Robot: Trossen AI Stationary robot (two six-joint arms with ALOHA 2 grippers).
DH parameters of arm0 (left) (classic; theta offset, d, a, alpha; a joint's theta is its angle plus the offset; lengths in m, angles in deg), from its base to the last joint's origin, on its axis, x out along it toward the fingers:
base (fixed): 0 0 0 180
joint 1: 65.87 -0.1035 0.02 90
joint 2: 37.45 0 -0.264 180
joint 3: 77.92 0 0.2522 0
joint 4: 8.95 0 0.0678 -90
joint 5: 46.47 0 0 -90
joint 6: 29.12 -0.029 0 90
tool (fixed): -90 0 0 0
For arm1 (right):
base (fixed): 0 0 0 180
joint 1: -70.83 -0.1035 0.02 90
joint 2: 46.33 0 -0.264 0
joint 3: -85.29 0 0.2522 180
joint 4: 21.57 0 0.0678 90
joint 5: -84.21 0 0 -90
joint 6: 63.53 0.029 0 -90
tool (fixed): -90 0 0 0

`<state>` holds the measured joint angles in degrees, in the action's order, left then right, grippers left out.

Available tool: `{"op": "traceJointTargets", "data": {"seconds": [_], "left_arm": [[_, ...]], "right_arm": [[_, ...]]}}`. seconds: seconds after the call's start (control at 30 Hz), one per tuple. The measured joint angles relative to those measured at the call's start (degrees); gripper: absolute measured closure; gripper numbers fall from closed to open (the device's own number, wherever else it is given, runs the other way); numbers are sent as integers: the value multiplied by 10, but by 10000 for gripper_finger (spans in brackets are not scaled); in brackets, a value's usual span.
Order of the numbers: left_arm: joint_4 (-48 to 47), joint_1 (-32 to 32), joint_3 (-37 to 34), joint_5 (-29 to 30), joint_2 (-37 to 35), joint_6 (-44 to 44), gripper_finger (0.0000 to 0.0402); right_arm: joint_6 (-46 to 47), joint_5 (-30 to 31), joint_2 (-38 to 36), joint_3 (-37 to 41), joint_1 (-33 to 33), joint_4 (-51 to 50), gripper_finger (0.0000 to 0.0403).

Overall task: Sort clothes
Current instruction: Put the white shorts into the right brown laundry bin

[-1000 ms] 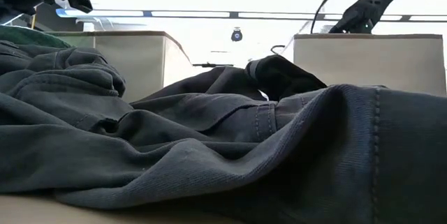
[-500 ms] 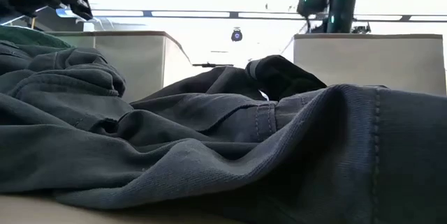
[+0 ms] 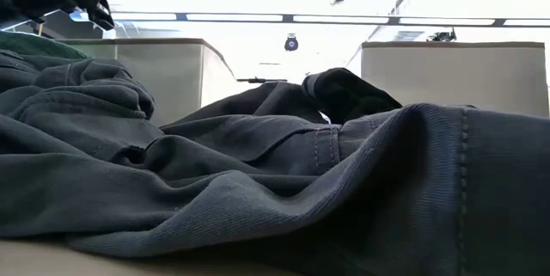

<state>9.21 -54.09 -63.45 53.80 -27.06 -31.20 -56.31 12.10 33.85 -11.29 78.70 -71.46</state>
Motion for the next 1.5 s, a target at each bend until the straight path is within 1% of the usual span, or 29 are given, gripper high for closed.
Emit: {"op": "traceJointTargets", "data": {"seconds": [0.1, 0.2, 0.27, 0.37, 0.43, 0.53, 0.7, 0.77, 0.83, 0.9, 0.97, 1.03, 1.1, 1.13, 1.17, 1.23, 1.3, 1.37, 1.43, 1.5], "left_arm": [[6, 0, 0, 1, 1, 0, 401], [10, 0, 0, 1, 1, 0, 401], [8, 0, 0, 1, 1, 1, 402], [2, 0, 0, 1, 1, 4, 402], [-1, 0, 0, 1, 1, 4, 402], [-5, 0, 0, 1, 2, 4, 401], [-8, 0, 0, 0, 5, 5, 401], [-9, 0, 0, 0, 6, 6, 401], [-10, 0, 0, 0, 8, 6, 401], [-11, 0, 0, 0, 12, 5, 401], [-11, 0, 0, 0, 14, 5, 402], [-11, 0, 0, 0, 16, 5, 402], [-11, 0, 0, 0, 17, 5, 401], [-11, 0, 0, 1, 17, 5, 401], [-12, 0, 0, 3, 17, 7, 401], [-13, 0, 0, 7, 17, 15, 401], [-13, 0, 0, 8, 17, 16, 401], [-13, 0, 0, 8, 17, 15, 402], [-12, 0, 0, 9, 17, 15, 402], [-13, 0, 0, 9, 17, 15, 402]], "right_arm": [[-62, -14, 70, 2, -25, 97, 174], [-107, -13, 145, -1, -21, 147, 174], [-104, -15, 199, -18, -8, 144, 174], [-80, -38, 271, -41, 18, 130, 170], [-65, -55, 314, -58, 34, 131, 162], [-34, -58, 374, -83, 51, 125, 150], [-11, -59, 451, -109, 57, 111, 148], [-4, -60, 473, -118, 59, 101, 155], [7, -66, 492, -121, 62, 91, 170], [7, -83, 503, -124, 64, 89, 197], [1, -86, 508, -125, 62, 89, 236], [-10, -92, 503, -124, 59, 89, 286], [-18, -98, 492, -122, 55, 82, 344], [-29, -93, 483, -120, 52, 77, 371], [-40, -80, 471, -119, 49, 67, 386], [-47, -50, 442, -118, 39, 62, 386], [-47, -33, 398, -119, 28, 34, 381], [-47, -13, 355, -121, 14, 6, 386], [-49, 20, 316, -120, -6, -33, 396], [-53, 69, 274, -119, -32, -54, 396]]}}
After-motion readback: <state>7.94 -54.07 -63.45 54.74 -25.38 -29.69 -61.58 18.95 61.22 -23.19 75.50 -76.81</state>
